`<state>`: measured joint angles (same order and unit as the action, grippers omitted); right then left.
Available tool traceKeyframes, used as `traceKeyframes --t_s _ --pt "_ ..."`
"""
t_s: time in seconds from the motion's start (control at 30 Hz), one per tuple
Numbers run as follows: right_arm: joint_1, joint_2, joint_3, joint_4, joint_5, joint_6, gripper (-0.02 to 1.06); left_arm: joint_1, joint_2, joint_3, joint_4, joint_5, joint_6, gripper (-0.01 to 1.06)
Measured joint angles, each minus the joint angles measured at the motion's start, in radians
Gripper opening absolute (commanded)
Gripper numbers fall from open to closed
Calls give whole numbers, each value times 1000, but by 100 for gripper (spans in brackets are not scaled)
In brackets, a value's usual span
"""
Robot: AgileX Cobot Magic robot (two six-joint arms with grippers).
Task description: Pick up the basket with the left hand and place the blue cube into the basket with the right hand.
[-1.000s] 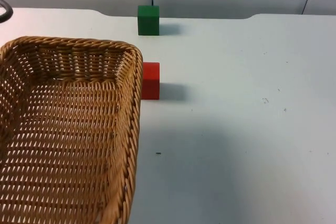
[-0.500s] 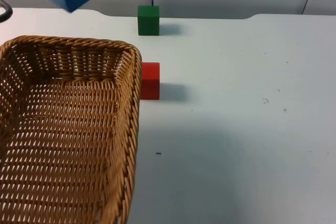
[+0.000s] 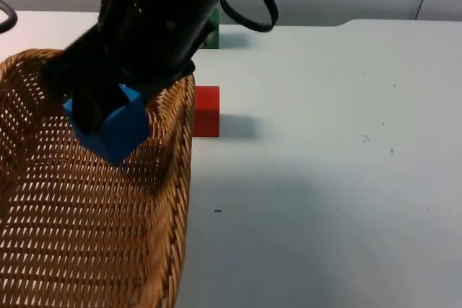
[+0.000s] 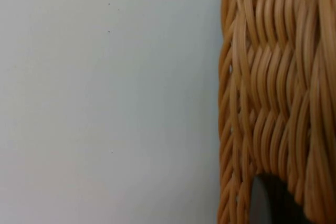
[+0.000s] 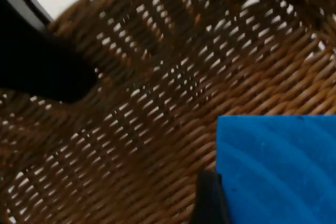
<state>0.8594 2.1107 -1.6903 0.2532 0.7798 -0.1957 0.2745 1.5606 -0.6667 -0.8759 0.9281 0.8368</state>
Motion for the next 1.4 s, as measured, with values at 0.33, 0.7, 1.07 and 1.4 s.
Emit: traceKeyframes --t_s 0.33,0.7,1.07,1.4 --pt "0 -1 56 29 -138 -6 0 0 0 0 0 0 0 0" --pt "0 26 56 34 -147 -6 15 0 0 0 0 0 0 0" --pt "0 24 56 37 -155 0 83 0 0 0 4 -6 0 0" --pt "0 -108 56 31 -143 -40 77 0 0 0 6 -8 0 0"
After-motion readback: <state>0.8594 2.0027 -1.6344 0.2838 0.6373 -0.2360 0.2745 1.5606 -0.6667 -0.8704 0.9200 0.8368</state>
